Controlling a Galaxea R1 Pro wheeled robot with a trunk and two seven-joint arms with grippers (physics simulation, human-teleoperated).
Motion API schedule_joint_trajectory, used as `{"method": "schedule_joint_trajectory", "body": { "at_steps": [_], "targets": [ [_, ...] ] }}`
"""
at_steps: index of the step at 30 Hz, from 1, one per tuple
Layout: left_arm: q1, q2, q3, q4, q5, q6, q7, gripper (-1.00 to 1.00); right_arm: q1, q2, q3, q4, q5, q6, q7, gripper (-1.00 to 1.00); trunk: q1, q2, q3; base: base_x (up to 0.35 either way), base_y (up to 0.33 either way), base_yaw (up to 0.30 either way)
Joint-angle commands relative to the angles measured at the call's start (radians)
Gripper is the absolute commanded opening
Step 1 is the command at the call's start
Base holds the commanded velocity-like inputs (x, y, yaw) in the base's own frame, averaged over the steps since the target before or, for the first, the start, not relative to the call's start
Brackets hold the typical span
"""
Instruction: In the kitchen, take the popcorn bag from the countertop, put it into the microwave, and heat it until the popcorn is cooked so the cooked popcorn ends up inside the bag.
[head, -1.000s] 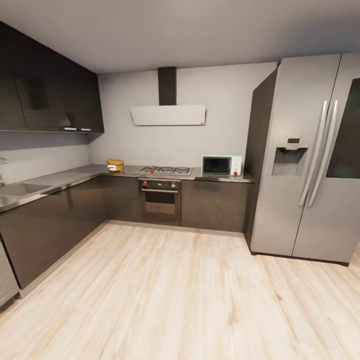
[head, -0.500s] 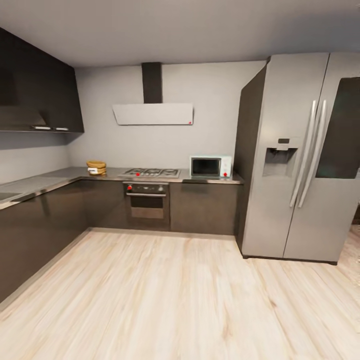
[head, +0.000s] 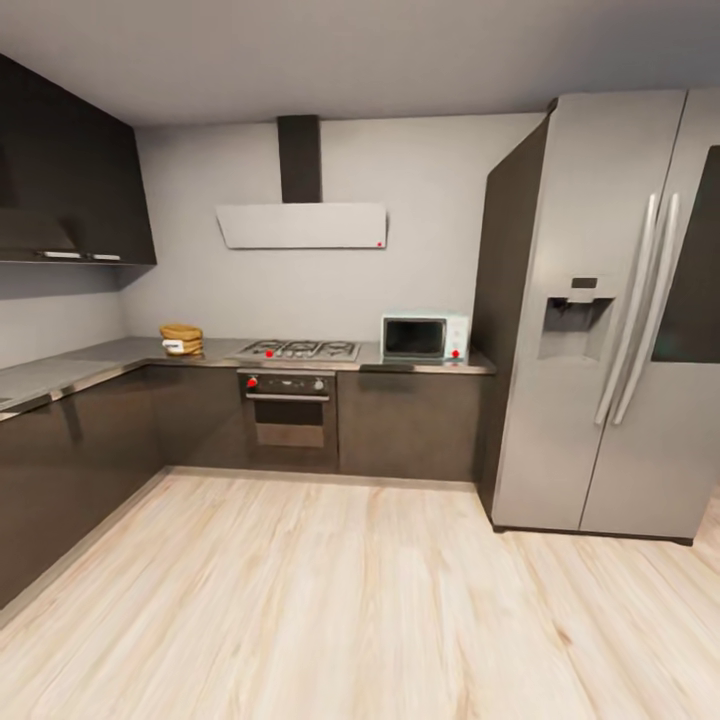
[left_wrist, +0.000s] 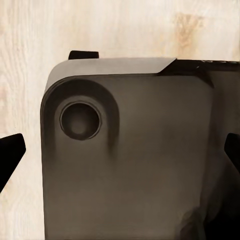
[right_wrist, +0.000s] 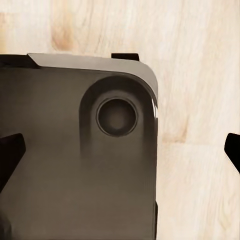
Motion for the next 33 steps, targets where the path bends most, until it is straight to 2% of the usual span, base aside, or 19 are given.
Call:
{"method": "schedule_joint_trajectory", "body": {
  "at_steps": [1,13,25,33],
  "targets": [
    [0.0,0.0,0.002,-0.001,0.003,0.003,-0.002,1.0,0.0,0.0,0.001,0.001,0.0,-0.005,0.0,1.0,0.001,0.0,-0.001,0.325,0.086,0.0],
    [0.0,0.0,0.003,-0.001,0.003,0.005,-0.002,1.0,0.0,0.008,-0.004,0.001,-0.002,-0.008,0.0,1.0,0.001,0.0,-0.001,0.325,0.088,0.0],
    [0.0,0.0,0.003,-0.001,0.003,0.004,-0.002,1.0,0.0,0.001,-0.001,0.0,-0.002,-0.013,0.0,1.0,0.001,0.0,-0.001,0.325,0.024,-0.002],
    [0.0,0.0,0.004,-0.001,0.003,0.003,-0.002,1.0,0.0,0.002,-0.005,0.001,-0.002,-0.013,0.0,1.0,0.001,0.0,-0.001,0.324,0.0,-0.195]
  ]
}}
